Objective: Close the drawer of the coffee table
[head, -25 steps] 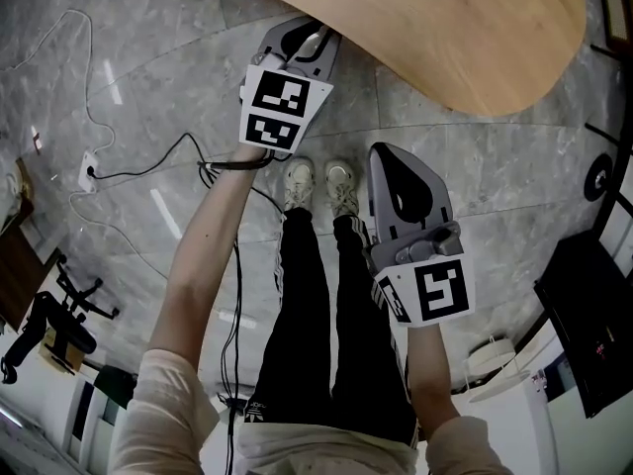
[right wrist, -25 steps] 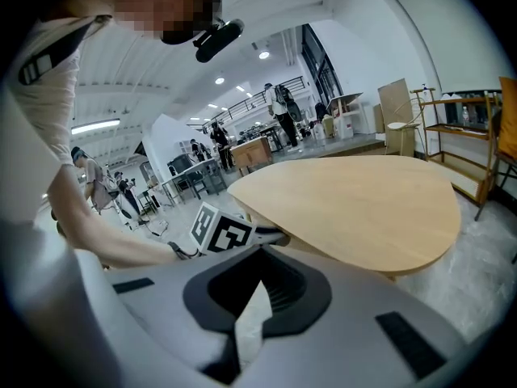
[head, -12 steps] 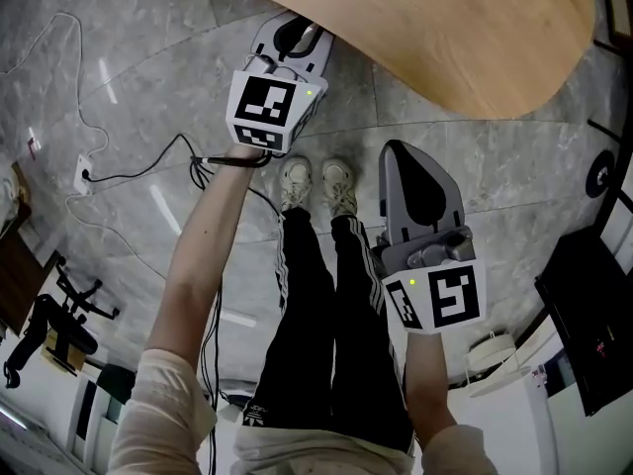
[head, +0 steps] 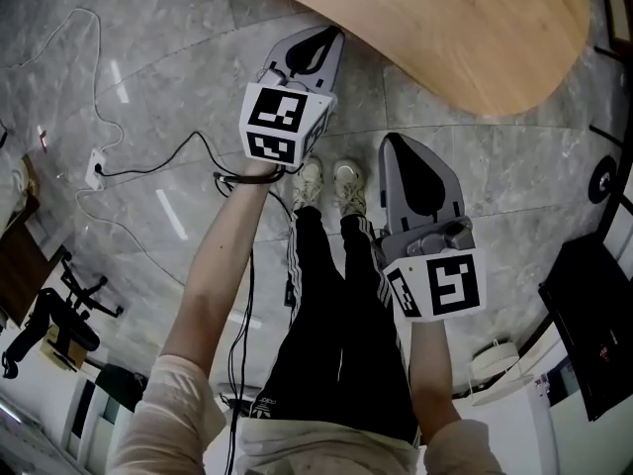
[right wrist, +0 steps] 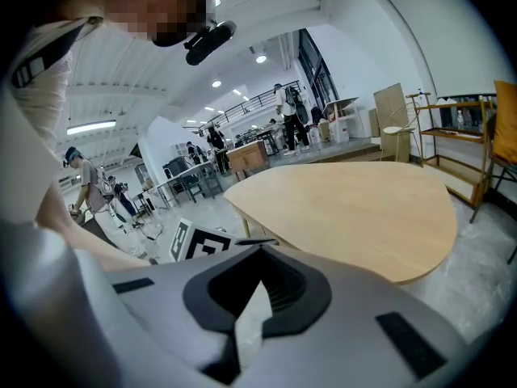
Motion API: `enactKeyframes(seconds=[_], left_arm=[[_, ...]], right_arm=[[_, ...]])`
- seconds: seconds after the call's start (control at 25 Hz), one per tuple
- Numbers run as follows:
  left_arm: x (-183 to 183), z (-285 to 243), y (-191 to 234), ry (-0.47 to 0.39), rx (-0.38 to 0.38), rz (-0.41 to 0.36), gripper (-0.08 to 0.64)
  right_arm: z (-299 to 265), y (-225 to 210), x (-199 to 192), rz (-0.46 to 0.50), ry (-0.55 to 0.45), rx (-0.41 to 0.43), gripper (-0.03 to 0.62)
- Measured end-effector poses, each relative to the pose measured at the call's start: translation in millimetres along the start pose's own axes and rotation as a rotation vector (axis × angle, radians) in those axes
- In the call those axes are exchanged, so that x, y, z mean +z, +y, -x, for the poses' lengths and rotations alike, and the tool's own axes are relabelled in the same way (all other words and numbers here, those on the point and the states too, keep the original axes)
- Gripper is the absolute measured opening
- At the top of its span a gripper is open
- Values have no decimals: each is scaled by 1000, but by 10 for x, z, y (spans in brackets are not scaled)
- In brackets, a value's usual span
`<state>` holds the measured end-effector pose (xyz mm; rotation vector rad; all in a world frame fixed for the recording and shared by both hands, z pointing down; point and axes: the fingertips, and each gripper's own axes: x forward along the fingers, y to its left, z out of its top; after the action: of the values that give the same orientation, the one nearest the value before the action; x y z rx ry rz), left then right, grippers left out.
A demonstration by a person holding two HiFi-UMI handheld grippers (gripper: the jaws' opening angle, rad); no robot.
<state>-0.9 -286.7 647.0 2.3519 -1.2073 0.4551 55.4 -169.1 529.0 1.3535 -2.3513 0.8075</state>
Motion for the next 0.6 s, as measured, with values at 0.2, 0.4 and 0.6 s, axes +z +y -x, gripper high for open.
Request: enactKeyframes(seconds=[0.2,0.4,0.6], left_arm=[[655,608,-217,-77,45,23,14],[1934,1563,-499,-211,110,-60,14],[3236,2802,-636,-324,231,-94,12]], right_arm=[[149,184,495,71,-34,-16,3],[514,606,1615,147,-180,-26,3],[1074,1247,2769,145,-300,-51,3]])
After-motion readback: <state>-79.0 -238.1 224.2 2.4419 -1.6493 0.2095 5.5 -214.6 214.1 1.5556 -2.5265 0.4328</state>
